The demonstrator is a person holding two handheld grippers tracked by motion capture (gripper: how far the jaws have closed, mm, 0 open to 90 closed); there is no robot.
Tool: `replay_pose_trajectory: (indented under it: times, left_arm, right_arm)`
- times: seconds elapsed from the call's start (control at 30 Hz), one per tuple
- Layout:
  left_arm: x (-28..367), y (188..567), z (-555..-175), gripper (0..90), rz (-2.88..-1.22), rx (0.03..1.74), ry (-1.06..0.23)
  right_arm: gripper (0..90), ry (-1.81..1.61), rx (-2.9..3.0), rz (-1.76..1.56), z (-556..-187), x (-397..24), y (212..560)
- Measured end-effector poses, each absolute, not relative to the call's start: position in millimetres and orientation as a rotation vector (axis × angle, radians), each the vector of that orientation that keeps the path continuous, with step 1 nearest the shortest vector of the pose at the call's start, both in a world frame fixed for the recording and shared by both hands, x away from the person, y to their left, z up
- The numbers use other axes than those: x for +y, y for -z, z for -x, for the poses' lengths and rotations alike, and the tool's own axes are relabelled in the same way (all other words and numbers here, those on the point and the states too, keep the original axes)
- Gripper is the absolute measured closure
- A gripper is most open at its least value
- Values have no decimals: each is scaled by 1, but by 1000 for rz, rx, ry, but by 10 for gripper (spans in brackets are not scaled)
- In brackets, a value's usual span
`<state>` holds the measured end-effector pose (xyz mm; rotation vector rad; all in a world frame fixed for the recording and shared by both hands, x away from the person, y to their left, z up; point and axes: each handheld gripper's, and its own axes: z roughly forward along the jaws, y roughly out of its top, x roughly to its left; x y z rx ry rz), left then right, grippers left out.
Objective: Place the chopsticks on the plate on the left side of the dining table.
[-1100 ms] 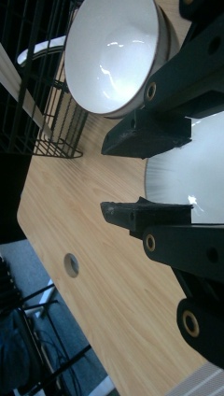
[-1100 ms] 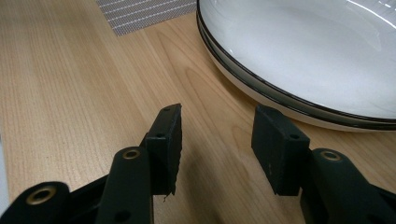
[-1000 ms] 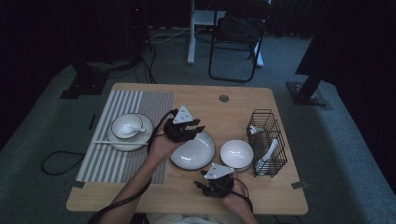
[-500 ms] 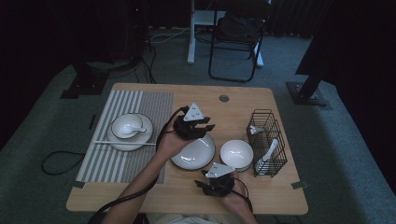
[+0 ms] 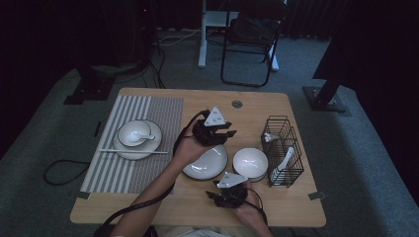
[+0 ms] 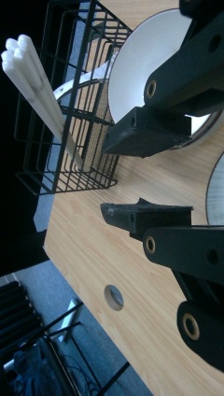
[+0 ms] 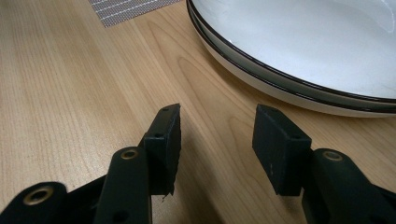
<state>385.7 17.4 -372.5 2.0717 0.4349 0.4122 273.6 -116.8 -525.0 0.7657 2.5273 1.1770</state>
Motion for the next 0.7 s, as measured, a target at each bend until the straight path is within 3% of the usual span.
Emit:
replay_pose_trajectory:
  times: [0.7]
  left_arm:
    - [-18,362,-392,652,-2082,372,-365]
  right_arm:
    - [506,-1159,2536,-760,-273,-116,525]
